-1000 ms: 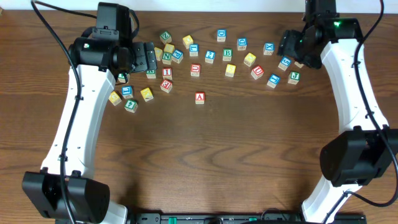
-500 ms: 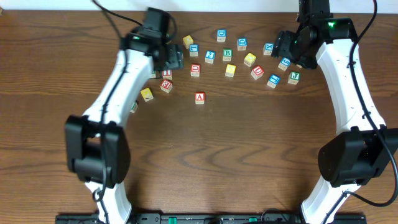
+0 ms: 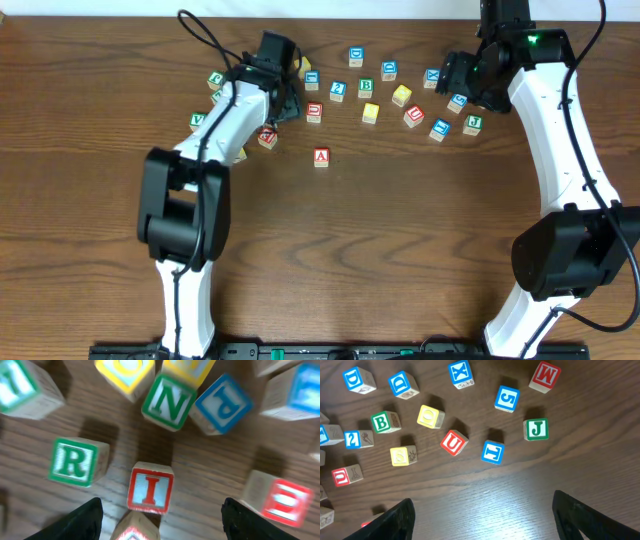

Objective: Spell out AI2
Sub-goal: 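Lower the left gripper and grasp the red I block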

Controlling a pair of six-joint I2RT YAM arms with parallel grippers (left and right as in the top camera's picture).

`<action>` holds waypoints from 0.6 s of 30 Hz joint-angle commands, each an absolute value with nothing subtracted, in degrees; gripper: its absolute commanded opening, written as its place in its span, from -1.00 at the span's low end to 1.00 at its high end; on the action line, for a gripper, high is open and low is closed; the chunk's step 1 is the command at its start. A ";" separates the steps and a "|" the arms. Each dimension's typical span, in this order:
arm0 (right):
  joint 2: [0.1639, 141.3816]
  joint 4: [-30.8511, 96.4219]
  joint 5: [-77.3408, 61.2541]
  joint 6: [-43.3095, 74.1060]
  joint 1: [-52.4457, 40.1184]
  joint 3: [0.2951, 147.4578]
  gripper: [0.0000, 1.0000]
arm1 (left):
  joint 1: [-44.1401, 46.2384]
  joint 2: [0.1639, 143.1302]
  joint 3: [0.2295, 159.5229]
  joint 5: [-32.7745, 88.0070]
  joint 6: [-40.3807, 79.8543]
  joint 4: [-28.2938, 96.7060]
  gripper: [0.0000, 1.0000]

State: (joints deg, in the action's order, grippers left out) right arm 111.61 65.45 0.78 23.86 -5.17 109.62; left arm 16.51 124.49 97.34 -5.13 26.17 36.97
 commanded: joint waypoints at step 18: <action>110.74 66.89 0.49 23.05 -5.34 110.52 0.66 | 16.43 129.05 98.39 -6.72 23.16 33.93 0.51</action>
